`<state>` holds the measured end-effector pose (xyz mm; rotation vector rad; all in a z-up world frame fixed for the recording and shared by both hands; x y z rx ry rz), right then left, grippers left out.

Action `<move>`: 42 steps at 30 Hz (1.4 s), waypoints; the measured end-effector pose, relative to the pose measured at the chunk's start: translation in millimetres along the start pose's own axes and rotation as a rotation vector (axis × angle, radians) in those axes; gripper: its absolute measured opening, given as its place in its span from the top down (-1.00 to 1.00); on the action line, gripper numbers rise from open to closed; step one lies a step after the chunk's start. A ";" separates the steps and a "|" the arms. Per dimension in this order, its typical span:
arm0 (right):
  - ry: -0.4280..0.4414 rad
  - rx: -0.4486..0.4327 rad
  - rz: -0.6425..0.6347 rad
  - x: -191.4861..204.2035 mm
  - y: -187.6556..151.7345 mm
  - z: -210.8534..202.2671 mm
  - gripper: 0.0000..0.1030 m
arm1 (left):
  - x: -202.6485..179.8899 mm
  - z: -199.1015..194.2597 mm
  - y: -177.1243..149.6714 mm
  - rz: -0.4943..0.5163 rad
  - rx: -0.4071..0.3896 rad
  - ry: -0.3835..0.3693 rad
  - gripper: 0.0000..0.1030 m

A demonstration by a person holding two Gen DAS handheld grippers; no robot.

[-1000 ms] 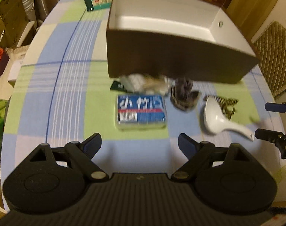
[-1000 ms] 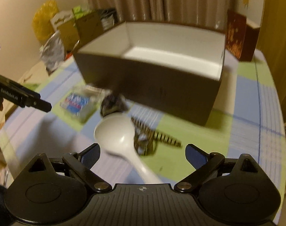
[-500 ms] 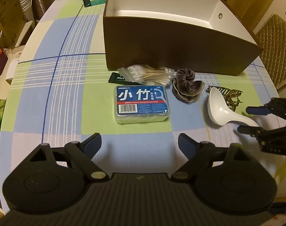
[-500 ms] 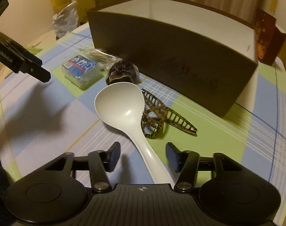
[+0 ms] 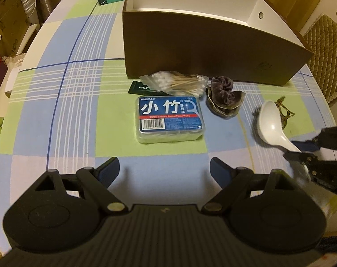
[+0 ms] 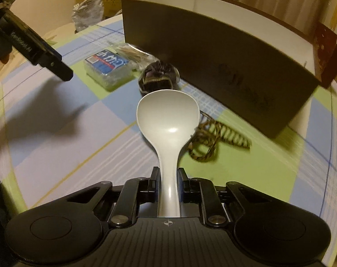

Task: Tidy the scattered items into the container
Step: 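Move both tools back to the table and grasp the white ladle handle with the right tool, then grasp the blue floss-pick box with the left tool while the right tool lifts the ladle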

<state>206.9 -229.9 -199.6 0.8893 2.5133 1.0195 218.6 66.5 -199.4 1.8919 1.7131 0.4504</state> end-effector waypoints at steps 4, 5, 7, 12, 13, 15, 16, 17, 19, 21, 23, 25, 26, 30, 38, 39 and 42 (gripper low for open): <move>-0.016 0.014 0.023 -0.7 -7.0 -7.7 0.75 | -3.6 4.4 0.8 0.014 0.007 -0.009 -0.67; -0.021 0.015 0.028 -0.9 -6.9 -6.9 0.75 | -4.7 5.7 1.2 0.019 0.009 -0.011 -0.67; -0.030 0.013 0.041 -1.9 -5.8 -3.0 0.75 | -7.2 7.7 2.2 0.027 0.010 -0.017 -0.67; -0.043 -0.025 0.053 0.2 2.6 6.3 0.74 | -11.5 10.1 4.3 0.048 0.011 -0.029 -0.67; -0.044 -0.028 0.054 0.8 4.1 8.0 0.74 | -11.5 10.4 4.3 0.050 0.012 -0.030 -0.67; -0.045 -0.028 0.062 1.5 6.7 10.5 0.72 | -11.0 10.3 4.2 0.051 0.013 -0.031 -0.67; -0.044 -0.027 0.063 1.9 7.8 11.4 0.70 | -10.8 10.2 4.2 0.051 0.013 -0.031 -0.67; -0.041 -0.028 0.062 2.3 8.5 12.3 0.69 | -10.8 10.2 4.2 0.051 0.012 -0.030 -0.67; -0.039 -0.030 0.070 2.4 9.4 14.0 0.68 | -9.8 10.3 4.2 0.050 0.012 -0.029 -0.67; -0.037 -0.038 0.093 1.3 10.7 15.7 0.68 | -8.5 10.7 4.2 0.050 0.012 -0.029 -0.67; -0.038 -0.049 0.107 1.0 11.9 17.5 0.69 | -7.9 10.9 4.4 0.051 0.010 -0.030 -0.66; -0.039 -0.054 0.111 1.1 13.1 18.4 0.69 | -8.0 10.7 4.7 0.052 0.007 -0.031 -0.66; -0.037 -0.053 0.106 1.9 13.2 18.0 0.70 | -8.0 10.4 4.9 0.053 0.004 -0.032 -0.66; -0.021 -0.072 0.098 6.4 15.3 8.5 0.71 | -8.2 10.2 6.1 0.059 -0.010 -0.029 -0.66; -0.036 -0.124 0.120 4.7 27.4 -22.7 0.72 | -8.7 18.4 13.6 0.070 -0.038 -0.019 -0.66; -0.042 -0.132 0.124 2.9 29.8 -27.1 0.72 | -9.4 19.5 15.7 0.073 -0.045 -0.020 -0.66; -0.066 -0.153 0.130 -1.7 37.1 -40.7 0.72 | -11.2 24.6 23.0 0.082 -0.064 -0.019 -0.66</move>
Point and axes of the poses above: each gripper's, at about its wrist camera, not at the fingertips, and z roughly the way its jaws point, x to its left, y to its top, the point moved 8 cm from there along z, roughly the way its jaws point, and after that the axes turned 12 degrees about -x, right-handed, at the moved point
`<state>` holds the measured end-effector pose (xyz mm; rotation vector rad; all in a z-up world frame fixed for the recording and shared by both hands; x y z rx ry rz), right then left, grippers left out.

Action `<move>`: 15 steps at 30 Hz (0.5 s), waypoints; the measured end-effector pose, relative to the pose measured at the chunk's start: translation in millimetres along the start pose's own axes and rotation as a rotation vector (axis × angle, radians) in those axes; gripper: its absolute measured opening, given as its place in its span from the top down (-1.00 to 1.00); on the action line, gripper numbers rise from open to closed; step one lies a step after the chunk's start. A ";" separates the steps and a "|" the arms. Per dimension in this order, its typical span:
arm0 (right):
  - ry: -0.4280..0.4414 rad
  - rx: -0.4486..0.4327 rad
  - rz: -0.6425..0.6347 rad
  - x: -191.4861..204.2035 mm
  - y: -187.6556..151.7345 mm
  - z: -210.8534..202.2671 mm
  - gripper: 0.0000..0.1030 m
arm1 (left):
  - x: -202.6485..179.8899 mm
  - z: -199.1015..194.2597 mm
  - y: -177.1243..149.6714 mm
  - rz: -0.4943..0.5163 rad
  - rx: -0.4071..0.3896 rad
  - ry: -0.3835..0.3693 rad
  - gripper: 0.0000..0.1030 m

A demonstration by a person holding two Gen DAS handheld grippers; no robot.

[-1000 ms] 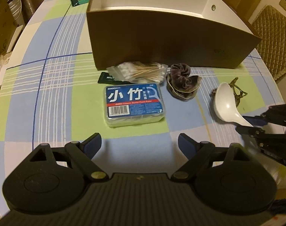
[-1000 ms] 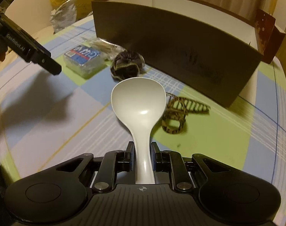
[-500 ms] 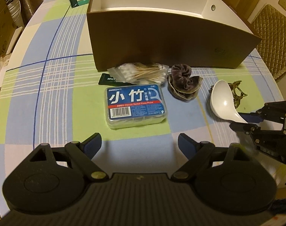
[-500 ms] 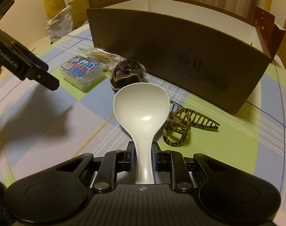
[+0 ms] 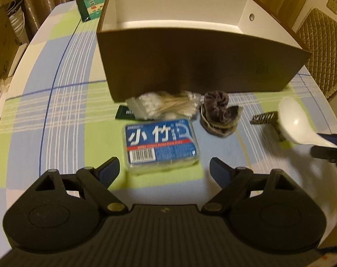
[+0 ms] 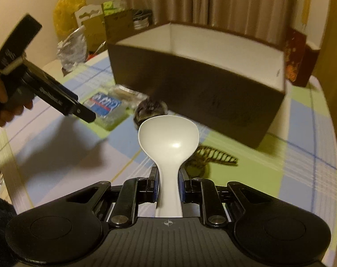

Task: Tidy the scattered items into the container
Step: 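Grasp the blue floss-pick box with the left tool while the right tool lifts the ladle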

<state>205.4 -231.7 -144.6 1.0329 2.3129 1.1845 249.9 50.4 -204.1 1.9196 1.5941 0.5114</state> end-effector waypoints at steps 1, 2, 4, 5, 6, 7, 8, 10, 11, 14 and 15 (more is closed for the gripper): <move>-0.008 -0.008 0.002 -2.0 3.4 -3.6 0.72 | -0.7 2.5 2.1 0.003 -0.004 0.000 -0.66; -0.016 -0.016 0.007 -4.1 6.5 -6.5 0.72 | -1.2 5.6 4.2 0.007 -0.008 0.001 -0.64; -0.029 -0.029 0.019 -7.6 11.4 -12.1 0.72 | -2.4 13.5 6.7 0.018 -0.009 0.001 -0.61; -0.037 -0.034 0.023 -9.8 13.4 -14.5 0.72 | -2.8 17.7 7.2 0.027 -0.006 0.009 -0.61; -0.043 -0.037 0.027 -11.7 15.0 -15.3 0.72 | -3.4 21.2 7.9 0.039 -0.005 0.019 -0.61; -0.050 -0.038 0.028 -13.5 16.0 -15.7 0.72 | -4.2 24.2 8.5 0.049 -0.003 0.024 -0.61; -0.057 -0.039 0.030 -15.1 16.4 -16.6 0.72 | -4.5 27.3 9.1 0.054 -0.001 0.026 -0.61; -0.066 -0.038 0.034 -17.4 16.6 -17.7 0.72 | -4.7 32.8 9.7 0.055 0.008 0.026 -0.61; -0.070 -0.039 0.035 -18.2 16.3 -17.9 0.72 | -4.4 36.2 9.5 0.056 0.016 0.028 -0.62; -0.076 -0.038 0.043 -18.7 15.7 -19.1 0.72 | -4.5 44.5 8.0 0.061 0.029 0.033 -0.64; -0.076 -0.037 0.044 -19.0 15.6 -19.0 0.72 | -4.4 47.0 7.4 0.064 0.033 0.034 -0.64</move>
Point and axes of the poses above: each gripper's, at about its wrist camera, not at the fingertips, and z roughly the way its jaws point, x to its left, y to its top, the point moved 8 cm from there along z, roughly the way its jaws point, and after that the axes turned 12 degrees about -x, right-handed, at the moved point
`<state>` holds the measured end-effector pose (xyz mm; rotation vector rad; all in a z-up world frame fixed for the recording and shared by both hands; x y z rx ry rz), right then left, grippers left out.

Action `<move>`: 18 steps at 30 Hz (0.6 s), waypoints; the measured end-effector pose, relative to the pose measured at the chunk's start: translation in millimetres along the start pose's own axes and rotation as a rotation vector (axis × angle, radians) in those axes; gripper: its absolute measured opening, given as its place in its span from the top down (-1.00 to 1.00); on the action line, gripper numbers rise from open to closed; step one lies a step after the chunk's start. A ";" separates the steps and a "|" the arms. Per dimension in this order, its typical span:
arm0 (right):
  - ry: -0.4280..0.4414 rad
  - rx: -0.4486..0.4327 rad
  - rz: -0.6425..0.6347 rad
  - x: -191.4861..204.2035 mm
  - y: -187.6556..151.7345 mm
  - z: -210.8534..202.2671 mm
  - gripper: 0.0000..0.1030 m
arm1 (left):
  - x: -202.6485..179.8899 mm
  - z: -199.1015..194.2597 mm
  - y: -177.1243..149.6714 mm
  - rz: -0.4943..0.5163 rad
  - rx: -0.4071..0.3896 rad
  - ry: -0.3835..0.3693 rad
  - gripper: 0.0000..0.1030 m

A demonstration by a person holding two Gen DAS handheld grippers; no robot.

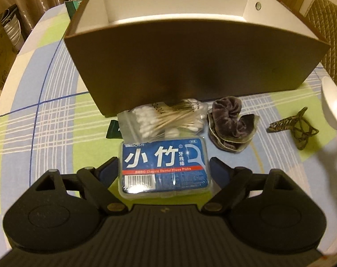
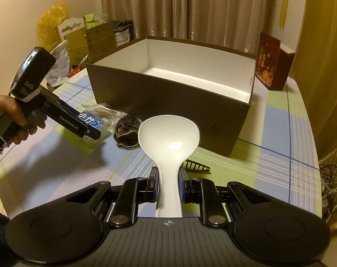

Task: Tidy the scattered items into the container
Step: 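Grasp the blue floss-pick box with the left tool while the right tool lifts the ladle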

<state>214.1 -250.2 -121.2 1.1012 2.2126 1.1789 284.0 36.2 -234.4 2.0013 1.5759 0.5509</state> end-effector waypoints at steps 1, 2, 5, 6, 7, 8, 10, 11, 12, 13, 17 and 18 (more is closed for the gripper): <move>-0.001 0.001 0.000 -0.1 -0.1 0.4 0.72 | 0.0 1.8 -0.2 0.002 0.002 0.001 -0.64; -0.001 0.002 0.000 0.0 -0.1 0.6 0.72 | 0.1 3.1 -0.3 0.004 0.003 0.002 -0.64; 0.001 0.004 -0.001 0.2 -0.1 1.2 0.72 | 0.4 5.6 -1.0 0.012 0.001 0.004 -0.64; 0.003 0.005 -0.001 0.2 -0.3 1.6 0.72 | 0.5 6.0 -1.4 0.014 -0.002 0.005 -0.64; 0.003 0.006 -0.001 0.0 -0.5 2.0 0.72 | 0.6 6.2 -1.7 0.016 -0.005 0.005 -0.64; 0.004 0.008 -0.002 0.0 -0.8 2.4 0.72 | 0.8 6.2 -1.9 0.017 -0.008 0.005 -0.63; 0.005 0.012 -0.003 0.1 -1.6 3.2 0.72 | 1.7 6.1 -2.3 0.015 -0.011 0.003 -0.63; 0.006 0.013 -0.003 0.3 -2.0 3.4 0.72 | 2.1 6.0 -2.4 0.015 -0.011 0.003 -0.63; 0.007 0.014 -0.003 0.3 -2.2 3.5 0.72 | 2.4 5.8 -2.6 0.015 -0.011 0.003 -0.63; 0.007 0.014 -0.003 0.2 -2.1 3.6 0.72 | 2.5 5.7 -2.8 0.015 -0.009 0.002 -0.62; 0.008 0.015 -0.002 -0.2 -1.7 4.0 0.72 | 4.6 1.1 -8.5 0.024 -0.004 -0.006 -0.62; 0.008 0.015 -0.001 -0.2 -1.8 4.0 0.72 | 5.4 -0.9 -10.8 0.027 -0.002 -0.009 -0.62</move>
Point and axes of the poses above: each gripper's, at about its wrist camera, not at the fingertips, and z roughly the way its jaws point, x to its left, y to its top, the point moved 8 cm from there along z, roughly the way its jaws point, and after that the axes turned 12 degrees about -x, right-handed, at the moved point
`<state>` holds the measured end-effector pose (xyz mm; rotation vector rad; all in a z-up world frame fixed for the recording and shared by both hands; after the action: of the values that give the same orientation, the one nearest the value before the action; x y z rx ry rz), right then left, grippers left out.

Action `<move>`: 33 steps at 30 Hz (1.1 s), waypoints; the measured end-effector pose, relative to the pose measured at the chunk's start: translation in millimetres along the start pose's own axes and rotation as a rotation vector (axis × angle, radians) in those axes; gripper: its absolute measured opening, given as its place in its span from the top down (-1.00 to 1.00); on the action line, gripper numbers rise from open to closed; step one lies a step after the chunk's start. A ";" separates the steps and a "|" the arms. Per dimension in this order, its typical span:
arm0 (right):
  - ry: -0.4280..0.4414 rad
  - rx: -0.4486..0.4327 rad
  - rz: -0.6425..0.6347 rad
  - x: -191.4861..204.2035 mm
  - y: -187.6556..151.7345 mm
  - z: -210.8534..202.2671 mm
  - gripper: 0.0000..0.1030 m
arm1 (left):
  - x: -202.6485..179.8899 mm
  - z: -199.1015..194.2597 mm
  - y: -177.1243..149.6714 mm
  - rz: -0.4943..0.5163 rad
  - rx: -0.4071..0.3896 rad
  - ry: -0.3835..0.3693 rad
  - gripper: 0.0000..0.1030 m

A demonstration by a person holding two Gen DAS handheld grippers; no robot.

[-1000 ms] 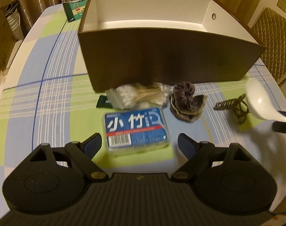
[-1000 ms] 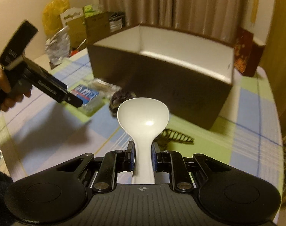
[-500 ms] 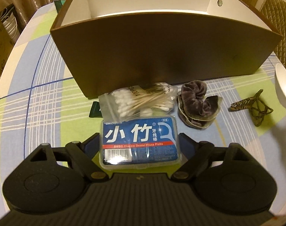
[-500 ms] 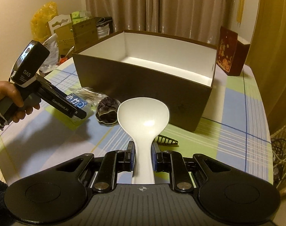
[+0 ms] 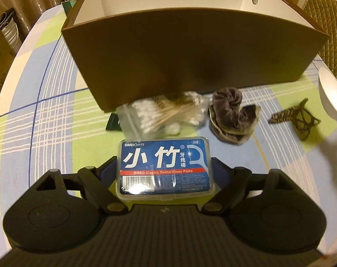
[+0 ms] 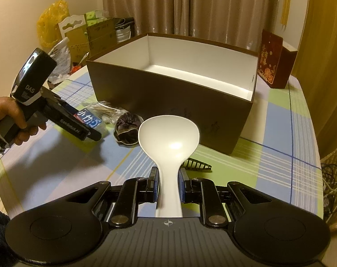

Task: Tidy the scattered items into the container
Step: 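Grasp the blue floss-pick box with the left tool while the right tool lifts the ladle, then carry the floss box into the box with the left tool while the right tool lowers the ladle in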

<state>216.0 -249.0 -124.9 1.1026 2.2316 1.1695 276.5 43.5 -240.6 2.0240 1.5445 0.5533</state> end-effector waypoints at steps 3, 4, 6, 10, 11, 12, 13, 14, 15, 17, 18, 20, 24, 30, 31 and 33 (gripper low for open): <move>0.000 0.003 0.004 -0.9 -1.0 0.2 0.72 | 3.6 -7.5 -8.4 0.004 0.011 -0.004 -0.62; 0.000 0.004 0.005 -1.0 -1.6 0.1 0.72 | 5.3 -10.4 -11.3 0.002 0.016 -0.004 -0.61; 0.001 0.005 0.008 -1.1 -2.4 0.5 0.72 | 8.8 -16.7 -15.6 -0.006 0.022 -0.006 -0.61; 0.004 0.006 0.008 -1.5 -1.4 1.6 0.72 | 9.8 -29.7 -11.5 -0.017 0.017 -0.003 -0.61; 0.004 0.004 0.008 -1.9 -0.5 1.9 0.72 | 6.1 -35.0 -10.0 -0.017 0.011 -0.001 -0.61; 0.005 0.002 0.010 -2.3 0.7 2.3 0.72 | 6.9 -39.8 -7.2 -0.016 0.004 -0.002 -0.61; 0.008 -0.001 0.013 -2.7 2.4 2.6 0.72 | 6.6 -44.2 -4.0 -0.015 -0.006 -0.005 -0.61; 0.009 -0.006 0.015 -3.0 4.3 3.0 0.72 | 4.6 -46.9 1.0 -0.014 -0.016 -0.009 -0.61; 0.011 -0.011 0.015 -3.3 6.6 3.2 0.72 | 5.3 -50.8 5.4 -0.013 -0.026 -0.013 -0.61; 0.016 -0.023 0.017 -4.1 12.7 4.1 0.72 | 6.5 -59.2 14.3 -0.011 -0.049 -0.016 -0.61; 0.018 -0.029 0.018 -4.8 16.4 4.7 0.72 | 8.2 -63.5 21.2 -0.011 -0.062 -0.019 -0.61; 0.019 -0.044 0.012 -6.5 25.4 5.8 0.72 | 8.3 -71.7 34.8 -0.007 -0.094 -0.027 -0.61; 0.026 -0.090 0.006 -10.9 46.7 3.2 0.72 | 6.2 -88.0 61.2 0.026 -0.159 -0.040 -0.61; 0.013 -0.150 -0.015 -22.3 80.9 4.0 0.72 | 3.5 -97.4 105.4 0.044 -0.236 -0.070 -0.61; 0.008 -0.159 -0.019 -24.9 87.2 6.0 0.72 | 2.8 -98.1 114.0 0.048 -0.249 -0.076 -0.62; 0.000 -0.176 -0.029 -29.4 99.6 11.3 0.71 | 0.8 -96.2 131.3 0.060 -0.275 -0.083 -0.62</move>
<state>287.5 -232.3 -50.6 0.9965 2.0911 1.3252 316.3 32.8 -83.2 1.8625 1.2863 0.6579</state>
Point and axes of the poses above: each gripper's, at about its wrist camera, not at the fingertips, and z roughly the way its jaws point, x to its left, y to its top, the point moved 8 cm from there along z, roughly the way its jaws point, and after that the axes turned 12 degrees about -x, right-handed, at the moved point
